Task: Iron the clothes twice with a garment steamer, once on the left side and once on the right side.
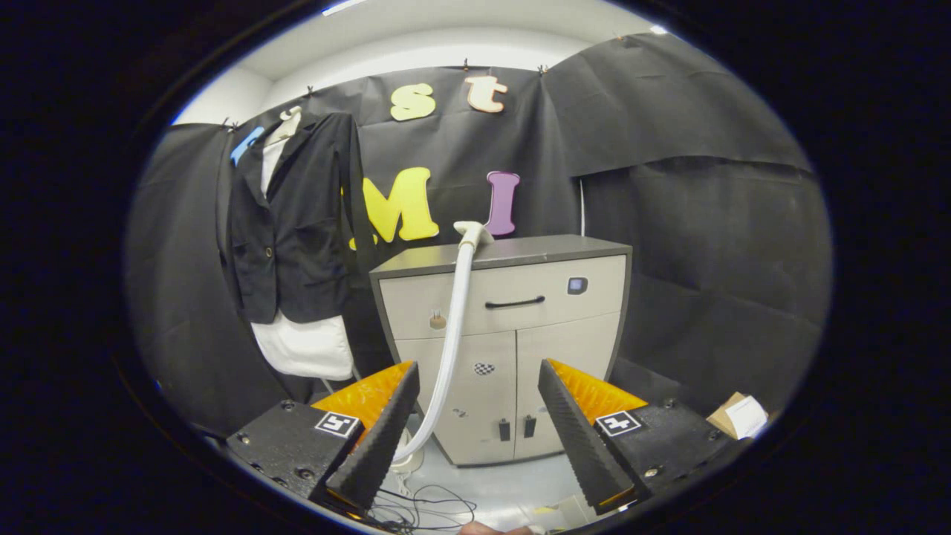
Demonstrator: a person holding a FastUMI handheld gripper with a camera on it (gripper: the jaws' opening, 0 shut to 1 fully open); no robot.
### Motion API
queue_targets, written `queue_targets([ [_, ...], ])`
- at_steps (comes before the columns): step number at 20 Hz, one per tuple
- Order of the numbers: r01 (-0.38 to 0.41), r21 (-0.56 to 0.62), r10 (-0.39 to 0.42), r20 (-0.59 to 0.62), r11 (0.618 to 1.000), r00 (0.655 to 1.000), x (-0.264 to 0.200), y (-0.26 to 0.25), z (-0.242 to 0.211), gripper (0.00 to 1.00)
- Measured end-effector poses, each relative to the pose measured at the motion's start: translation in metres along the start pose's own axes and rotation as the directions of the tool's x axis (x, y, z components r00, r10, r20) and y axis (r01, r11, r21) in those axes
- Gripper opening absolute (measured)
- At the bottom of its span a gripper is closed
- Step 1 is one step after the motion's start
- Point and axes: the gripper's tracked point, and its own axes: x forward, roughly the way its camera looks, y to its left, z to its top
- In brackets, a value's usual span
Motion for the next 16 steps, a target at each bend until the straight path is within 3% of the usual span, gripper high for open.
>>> queue_targets([
  [8, 0.023, 0.06, -0.02, -0.044, 0.998, 0.999, -0.013, 0.023, 0.012, 1.0],
  [16, -0.004, 0.151, 0.026, -0.143, 0.988, 0.989, 0.064, 0.028, 0.048, 1.0],
])
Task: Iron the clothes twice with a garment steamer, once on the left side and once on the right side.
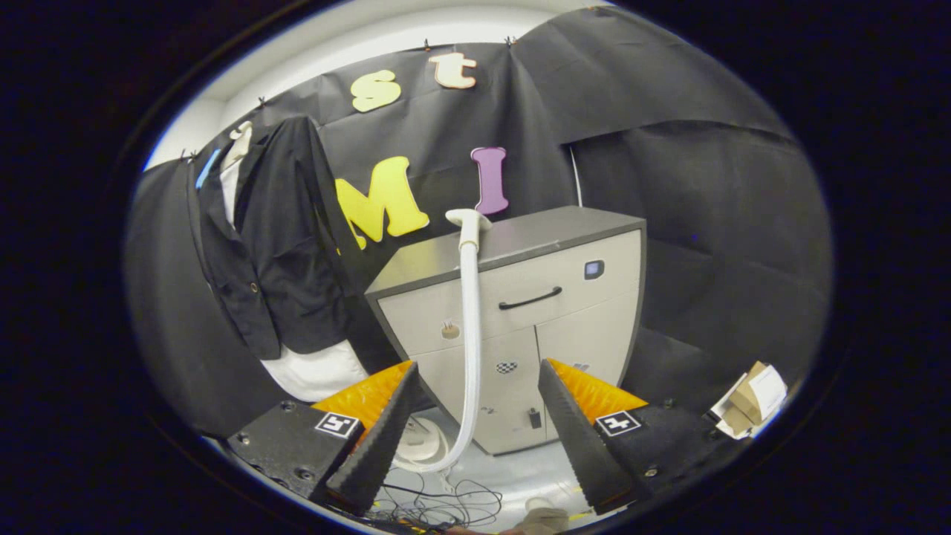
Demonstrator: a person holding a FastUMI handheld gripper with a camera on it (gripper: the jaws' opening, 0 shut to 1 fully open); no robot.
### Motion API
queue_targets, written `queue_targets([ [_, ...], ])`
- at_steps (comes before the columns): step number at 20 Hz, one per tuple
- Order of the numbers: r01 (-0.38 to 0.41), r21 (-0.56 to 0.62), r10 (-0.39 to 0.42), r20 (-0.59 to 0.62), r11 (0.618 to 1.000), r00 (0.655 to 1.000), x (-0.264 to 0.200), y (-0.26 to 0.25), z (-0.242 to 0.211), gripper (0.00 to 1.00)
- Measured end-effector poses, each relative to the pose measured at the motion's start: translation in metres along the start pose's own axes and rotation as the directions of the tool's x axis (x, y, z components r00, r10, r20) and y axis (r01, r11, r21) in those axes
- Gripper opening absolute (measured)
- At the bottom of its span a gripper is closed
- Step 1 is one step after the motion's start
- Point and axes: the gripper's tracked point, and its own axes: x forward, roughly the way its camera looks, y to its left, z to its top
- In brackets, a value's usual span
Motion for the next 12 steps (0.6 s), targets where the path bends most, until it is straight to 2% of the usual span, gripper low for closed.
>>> queue_targets([
  [2, 0.003, -0.002, -0.003, 0.031, 1.0, 1.0, 0.021, 0.0, 0.022, 1.0],
  [6, -0.065, -0.02, 0.066, 0.019, 0.998, 0.998, 0.057, 0.015, 0.056, 1.0],
  [10, -0.067, -0.011, 0.067, -0.005, 0.998, 0.998, 0.1, 0.011, 0.095, 1.0],
  [12, -0.091, -0.006, 0.091, -0.024, 0.996, 0.996, 0.119, 0.016, 0.115, 1.0],
])
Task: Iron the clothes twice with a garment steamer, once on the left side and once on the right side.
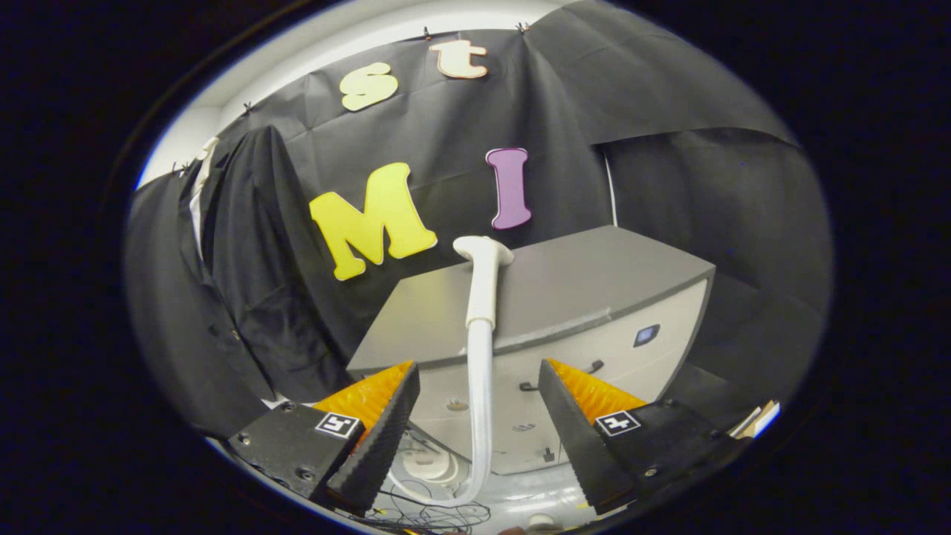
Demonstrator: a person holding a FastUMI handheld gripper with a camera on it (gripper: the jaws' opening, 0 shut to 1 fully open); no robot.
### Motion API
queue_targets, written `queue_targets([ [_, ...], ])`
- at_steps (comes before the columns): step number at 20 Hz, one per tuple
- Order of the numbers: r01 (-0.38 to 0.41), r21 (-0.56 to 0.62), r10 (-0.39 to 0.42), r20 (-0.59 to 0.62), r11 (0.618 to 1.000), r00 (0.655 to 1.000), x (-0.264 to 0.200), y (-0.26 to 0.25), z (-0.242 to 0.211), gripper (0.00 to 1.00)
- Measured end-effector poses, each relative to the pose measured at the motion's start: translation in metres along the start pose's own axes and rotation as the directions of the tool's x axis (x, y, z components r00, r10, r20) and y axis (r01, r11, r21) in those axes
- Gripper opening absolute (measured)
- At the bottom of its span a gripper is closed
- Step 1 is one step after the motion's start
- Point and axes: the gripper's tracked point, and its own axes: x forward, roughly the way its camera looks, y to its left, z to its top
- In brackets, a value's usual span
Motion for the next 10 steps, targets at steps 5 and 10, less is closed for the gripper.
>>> queue_targets([
  [5, -0.018, 0.005, 0.018, -0.073, 1.0, 0.997, 0.059, 0.003, 0.044, 1.0],
  [10, -0.03, 0.043, 0.039, -0.216, 0.999, 0.976, 0.121, -0.006, 0.058, 0.99],
])
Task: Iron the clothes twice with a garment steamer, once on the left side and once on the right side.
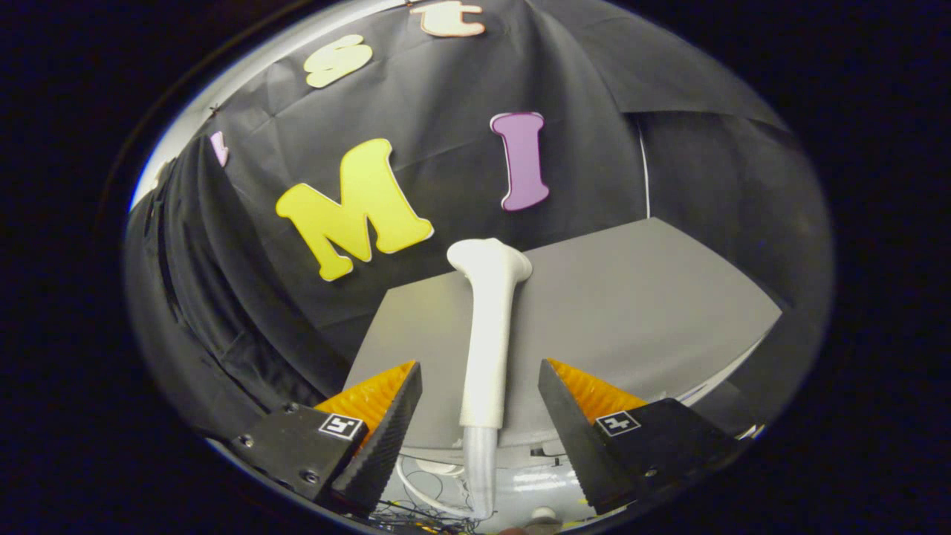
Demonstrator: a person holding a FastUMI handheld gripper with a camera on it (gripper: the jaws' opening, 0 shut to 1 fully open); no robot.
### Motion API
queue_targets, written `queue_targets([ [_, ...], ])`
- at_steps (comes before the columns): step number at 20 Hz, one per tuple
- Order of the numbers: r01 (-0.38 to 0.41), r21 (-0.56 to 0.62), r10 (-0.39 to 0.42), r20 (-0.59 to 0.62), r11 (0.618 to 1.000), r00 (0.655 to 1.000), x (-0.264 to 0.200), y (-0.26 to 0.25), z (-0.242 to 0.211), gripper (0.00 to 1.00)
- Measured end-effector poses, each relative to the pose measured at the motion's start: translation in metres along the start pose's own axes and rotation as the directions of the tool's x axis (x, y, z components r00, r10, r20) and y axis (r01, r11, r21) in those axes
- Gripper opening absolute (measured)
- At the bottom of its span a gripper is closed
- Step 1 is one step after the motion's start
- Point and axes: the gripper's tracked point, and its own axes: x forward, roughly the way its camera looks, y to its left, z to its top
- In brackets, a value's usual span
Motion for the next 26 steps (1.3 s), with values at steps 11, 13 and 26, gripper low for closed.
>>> queue_targets([
  [11, -0.021, 0.028, 0.025, -0.168, 0.999, 0.985, 0.06, -0.005, 0.013, 0.77],
  [13, 0.003, 0.012, -0.001, -0.196, 1.0, 0.981, 0.064, -0.009, 0.002, 0.66],
  [26, 0.12, -0.045, -0.123, -0.064, 0.992, 0.99, 0.064, -0.002, 0.009, 0.31],
])
